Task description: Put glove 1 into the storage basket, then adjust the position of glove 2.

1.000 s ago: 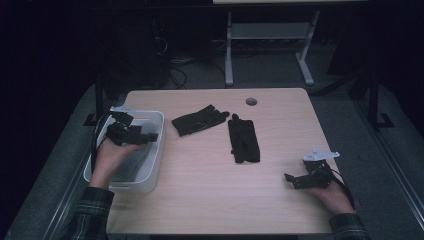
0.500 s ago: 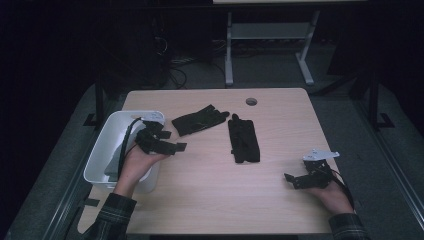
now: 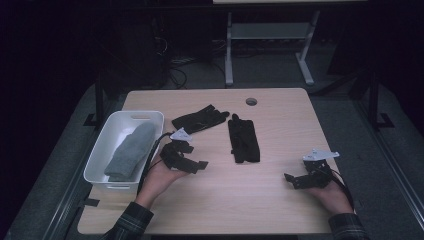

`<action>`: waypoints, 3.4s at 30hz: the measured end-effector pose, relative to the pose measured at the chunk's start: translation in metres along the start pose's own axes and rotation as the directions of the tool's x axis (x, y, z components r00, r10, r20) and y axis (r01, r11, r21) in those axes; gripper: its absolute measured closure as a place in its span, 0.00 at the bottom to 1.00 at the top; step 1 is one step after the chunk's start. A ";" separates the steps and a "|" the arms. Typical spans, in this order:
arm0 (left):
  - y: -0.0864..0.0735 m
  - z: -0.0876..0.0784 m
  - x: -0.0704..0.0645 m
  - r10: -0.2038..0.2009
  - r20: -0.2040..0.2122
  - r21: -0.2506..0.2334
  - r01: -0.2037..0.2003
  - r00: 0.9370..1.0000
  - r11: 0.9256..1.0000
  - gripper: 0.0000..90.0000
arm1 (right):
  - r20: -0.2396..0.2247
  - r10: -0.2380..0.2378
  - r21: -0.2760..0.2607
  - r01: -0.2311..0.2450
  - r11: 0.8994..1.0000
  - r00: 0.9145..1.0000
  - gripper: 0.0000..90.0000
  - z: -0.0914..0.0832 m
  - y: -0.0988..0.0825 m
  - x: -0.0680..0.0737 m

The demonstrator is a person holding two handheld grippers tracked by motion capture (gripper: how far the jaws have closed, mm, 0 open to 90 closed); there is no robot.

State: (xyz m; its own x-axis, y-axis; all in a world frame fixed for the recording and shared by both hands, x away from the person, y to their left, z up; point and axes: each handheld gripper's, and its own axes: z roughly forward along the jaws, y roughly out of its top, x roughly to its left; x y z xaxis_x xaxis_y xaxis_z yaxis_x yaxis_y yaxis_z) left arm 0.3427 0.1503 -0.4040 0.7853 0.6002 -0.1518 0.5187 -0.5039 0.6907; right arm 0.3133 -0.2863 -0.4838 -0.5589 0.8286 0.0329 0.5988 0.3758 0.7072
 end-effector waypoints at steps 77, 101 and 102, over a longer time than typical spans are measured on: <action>-0.068 0.038 0.000 0.136 -0.081 -0.025 -0.139 0.987 0.990 0.14 | -0.227 -0.137 0.076 0.158 0.985 0.964 1.00 0.051 0.076 0.053; -0.069 0.038 -0.001 0.131 -0.080 -0.021 -0.133 0.988 0.991 0.14 | -0.269 -0.143 0.107 0.177 0.978 0.952 0.99 -0.010 0.019 0.072; -0.069 0.038 -0.001 0.131 -0.080 -0.021 -0.133 0.988 0.991 0.14 | -0.271 -0.143 0.109 0.178 0.978 0.952 0.99 -0.012 0.017 0.073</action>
State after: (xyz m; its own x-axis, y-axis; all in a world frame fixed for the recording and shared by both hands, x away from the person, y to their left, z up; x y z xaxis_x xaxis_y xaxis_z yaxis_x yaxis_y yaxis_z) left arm 0.3194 0.1611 -0.4779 0.8170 0.5766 -0.0030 0.4022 -0.5662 0.7195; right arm 0.2760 -0.2237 -0.4610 -0.7730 0.6227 0.1214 0.5488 0.5603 0.6204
